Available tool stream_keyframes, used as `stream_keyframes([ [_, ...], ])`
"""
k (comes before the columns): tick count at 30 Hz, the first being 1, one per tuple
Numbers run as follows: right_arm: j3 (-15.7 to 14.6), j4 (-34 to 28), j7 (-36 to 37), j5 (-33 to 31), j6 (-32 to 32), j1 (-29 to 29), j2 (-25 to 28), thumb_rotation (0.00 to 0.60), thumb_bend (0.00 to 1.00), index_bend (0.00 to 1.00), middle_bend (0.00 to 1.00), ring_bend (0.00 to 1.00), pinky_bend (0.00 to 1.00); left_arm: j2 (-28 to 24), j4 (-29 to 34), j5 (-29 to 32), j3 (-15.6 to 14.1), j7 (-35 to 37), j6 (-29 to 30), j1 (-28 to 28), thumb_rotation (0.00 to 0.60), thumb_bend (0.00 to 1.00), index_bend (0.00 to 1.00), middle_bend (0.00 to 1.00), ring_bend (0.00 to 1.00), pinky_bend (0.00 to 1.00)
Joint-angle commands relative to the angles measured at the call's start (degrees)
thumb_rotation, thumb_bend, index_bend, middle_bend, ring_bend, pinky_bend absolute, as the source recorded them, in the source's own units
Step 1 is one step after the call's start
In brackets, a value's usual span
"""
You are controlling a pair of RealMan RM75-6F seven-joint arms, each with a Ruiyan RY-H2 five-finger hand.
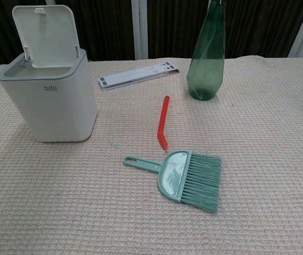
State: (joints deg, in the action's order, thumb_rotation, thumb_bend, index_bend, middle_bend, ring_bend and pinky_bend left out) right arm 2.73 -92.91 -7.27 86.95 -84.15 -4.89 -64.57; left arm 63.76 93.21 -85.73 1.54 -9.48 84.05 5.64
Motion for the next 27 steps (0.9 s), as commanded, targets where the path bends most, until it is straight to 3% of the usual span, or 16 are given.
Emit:
stream_keyframes([
  [1,0.01,-0.08,-0.03,-0.12,0.12,-0.02,0.08,0.600,0.21,0.00,0.00,0.00,0.00,-0.03,0.02,0.13,-0.05,-0.05,-0.22,0.04,0.600,0.00,0.00,0.00,0.00,0.00],
  [24,-0.18,-0.36,0.45,-0.32,1.05,-0.32,0.04,0.600,0.21,0.00,0.00,0.00,0.00,-0.92,1.06,0.84,-0.32,-0.71,-0.87,-0.08,0.600,0.00,0.00,0.00,0.00,0.00],
  [25,-0.19,-0.39,0.58,-0.41,1.06,-0.28,0.07,0.600,0.21,0.00,0.00,0.00,0.00,-0.94,1.14,0.77,-0.30,-0.88,-0.83,-0.05,0.600,0.01,0.00,0.00,0.00,0.01],
  [27,-0.20,-0.46,0.62,-0.42,1.09,-0.28,0.09,0.600,0.21,0.00,0.00,0.00,0.00,-1.03,1.42,0.88,-0.17,-1.05,-0.83,0.01,0.600,0.06,0.00,0.04,0.06,0.14],
])
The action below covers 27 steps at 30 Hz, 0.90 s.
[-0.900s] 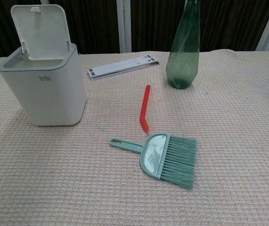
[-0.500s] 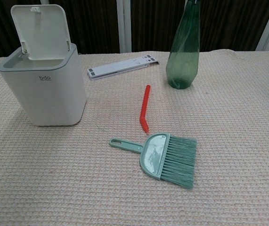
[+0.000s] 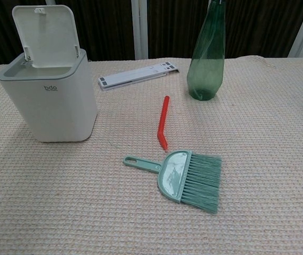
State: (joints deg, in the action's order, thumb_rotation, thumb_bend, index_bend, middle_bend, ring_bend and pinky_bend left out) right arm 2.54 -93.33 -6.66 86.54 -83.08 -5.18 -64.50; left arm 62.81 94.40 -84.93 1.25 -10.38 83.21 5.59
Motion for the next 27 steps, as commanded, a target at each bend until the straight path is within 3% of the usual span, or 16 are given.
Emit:
stream_keyframes([
  [1,-0.02,-0.06,0.01,0.00,0.02,0.00,0.02,0.600,0.21,0.00,0.00,0.00,0.00,-0.13,0.34,0.17,0.28,-0.30,0.13,0.10,0.600,0.09,0.00,0.08,0.11,0.21],
  [3,0.02,-0.10,0.06,0.05,-0.04,-0.01,0.03,0.600,0.21,0.00,0.00,0.00,0.00,0.00,0.57,0.00,1.25,-1.25,1.39,0.27,0.600,0.19,0.00,0.28,0.32,0.45],
  [4,0.03,-0.14,0.12,0.08,-0.06,-0.01,0.03,0.600,0.21,0.00,0.00,0.00,0.00,0.16,0.81,-0.44,1.93,-1.80,2.28,0.52,0.600,0.26,0.00,0.45,0.47,0.59],
  [5,0.00,-0.15,0.17,0.10,-0.07,0.00,0.04,0.600,0.21,0.00,0.00,0.00,0.00,0.18,1.15,-0.75,2.46,-2.36,2.69,0.86,0.600,0.31,0.00,0.57,0.58,0.68],
  [6,-0.03,-0.19,0.21,0.10,-0.03,0.00,0.05,0.600,0.21,0.00,0.00,0.00,0.00,-0.02,1.69,-0.79,2.91,-3.00,2.62,1.28,0.600,0.36,0.00,0.67,0.66,0.74],
  [9,-0.06,-0.32,0.25,-0.01,0.16,-0.03,0.07,0.600,0.21,0.00,0.00,0.00,0.00,-1.80,5.43,1.16,4.97,-5.86,0.36,3.43,0.600,0.45,0.00,0.82,0.79,0.82],
  [13,-0.10,-0.47,0.44,-0.07,0.24,-0.01,0.13,0.600,0.21,0.00,0.00,0.00,0.00,-5.32,13.43,7.35,8.51,-8.83,-5.46,7.37,0.600,0.53,0.00,0.93,0.89,0.89],
  [18,-0.14,-0.53,0.38,-0.09,0.30,-0.02,0.12,0.600,0.21,0.00,0.00,0.00,0.00,-9.33,21.50,21.27,14.38,-14.15,-14.29,14.50,0.600,0.59,0.00,1.00,0.96,0.95],
  [27,-0.38,-0.54,0.11,0.26,0.14,0.09,0.06,0.600,0.21,0.00,0.00,0.00,0.00,-11.21,25.40,43.25,21.06,-23.32,-20.83,27.34,0.600,0.62,0.00,1.00,0.99,0.98],
])
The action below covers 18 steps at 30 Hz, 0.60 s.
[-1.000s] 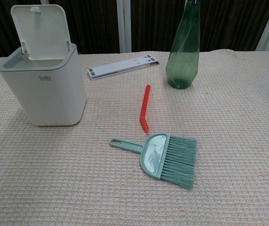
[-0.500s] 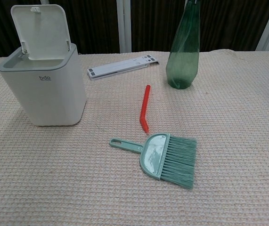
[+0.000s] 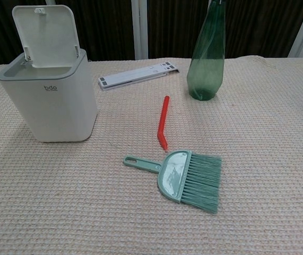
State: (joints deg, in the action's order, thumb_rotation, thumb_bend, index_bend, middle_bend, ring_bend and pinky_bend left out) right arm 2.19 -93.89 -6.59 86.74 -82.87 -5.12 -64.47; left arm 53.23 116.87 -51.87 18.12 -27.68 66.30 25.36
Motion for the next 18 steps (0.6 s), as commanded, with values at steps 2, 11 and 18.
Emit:
stream_keyframes([
  [2,-0.05,-0.02,0.12,0.03,-0.15,0.12,0.08,0.600,0.21,0.00,0.00,0.00,0.00,-1.52,3.14,13.09,4.77,-7.60,-4.18,9.78,0.600,0.62,0.00,1.00,0.99,0.98],
  [11,-0.11,-0.17,0.77,-0.24,-0.57,0.58,0.55,0.600,0.21,0.00,0.00,0.00,0.00,-0.18,3.42,23.67,5.66,-13.34,-3.26,17.82,0.600,0.62,0.02,1.00,1.00,0.99],
  [18,-0.13,-0.33,1.64,-0.42,-0.59,0.76,0.87,0.600,0.21,0.00,0.00,0.00,0.00,-0.10,2.78,34.14,5.53,-17.10,-3.75,24.29,0.600,0.63,0.09,1.00,1.00,1.00],
])
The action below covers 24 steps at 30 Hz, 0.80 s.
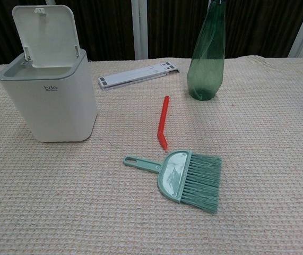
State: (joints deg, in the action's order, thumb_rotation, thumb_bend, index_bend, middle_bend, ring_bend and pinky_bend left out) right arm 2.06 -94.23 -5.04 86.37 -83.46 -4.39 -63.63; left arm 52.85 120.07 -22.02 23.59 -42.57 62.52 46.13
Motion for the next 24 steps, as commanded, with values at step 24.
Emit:
stream_keyframes([
  [24,0.21,0.22,1.69,-0.74,0.57,0.03,0.34,0.600,0.21,0.00,0.00,0.00,0.00,3.67,-3.68,18.43,-1.63,-4.34,2.58,13.38,0.600,0.63,0.22,1.00,1.00,1.00],
])
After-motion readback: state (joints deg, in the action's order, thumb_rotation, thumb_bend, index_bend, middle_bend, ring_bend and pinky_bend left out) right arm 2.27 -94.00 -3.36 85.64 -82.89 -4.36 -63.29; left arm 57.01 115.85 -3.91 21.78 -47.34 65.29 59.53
